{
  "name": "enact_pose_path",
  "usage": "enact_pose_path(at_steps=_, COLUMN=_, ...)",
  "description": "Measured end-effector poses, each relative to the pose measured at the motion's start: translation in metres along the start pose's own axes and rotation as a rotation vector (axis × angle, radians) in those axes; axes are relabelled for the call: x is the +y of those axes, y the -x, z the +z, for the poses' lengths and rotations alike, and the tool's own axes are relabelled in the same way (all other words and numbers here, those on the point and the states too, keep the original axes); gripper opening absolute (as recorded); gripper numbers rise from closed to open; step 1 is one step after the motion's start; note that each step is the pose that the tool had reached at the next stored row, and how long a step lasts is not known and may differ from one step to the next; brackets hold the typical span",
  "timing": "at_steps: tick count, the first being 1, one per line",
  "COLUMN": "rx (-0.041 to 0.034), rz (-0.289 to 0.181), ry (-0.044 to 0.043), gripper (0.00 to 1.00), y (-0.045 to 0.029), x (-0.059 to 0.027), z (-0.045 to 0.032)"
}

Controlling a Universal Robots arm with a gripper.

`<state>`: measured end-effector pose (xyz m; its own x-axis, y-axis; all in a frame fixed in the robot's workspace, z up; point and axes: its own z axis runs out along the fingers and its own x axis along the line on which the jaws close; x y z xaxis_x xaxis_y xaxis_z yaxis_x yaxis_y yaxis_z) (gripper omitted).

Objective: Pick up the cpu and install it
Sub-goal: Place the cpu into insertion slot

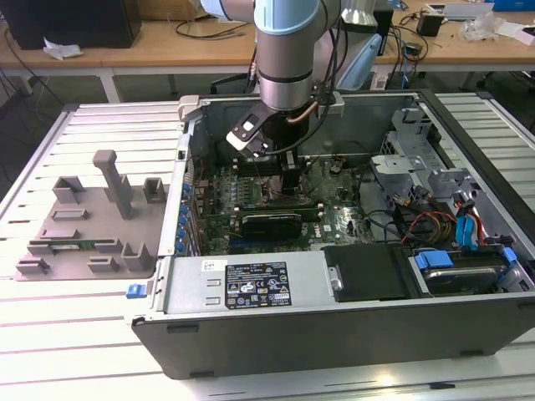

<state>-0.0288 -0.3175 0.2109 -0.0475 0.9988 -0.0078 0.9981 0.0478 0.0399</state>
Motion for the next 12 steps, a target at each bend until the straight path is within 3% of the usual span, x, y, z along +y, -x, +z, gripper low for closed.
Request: enact_pose_path(at_steps=12, rx=-0.0004, rz=0.012, ry=0.0001, gripper=0.55, y=-0.0006, x=-0.003, z=0.0065)
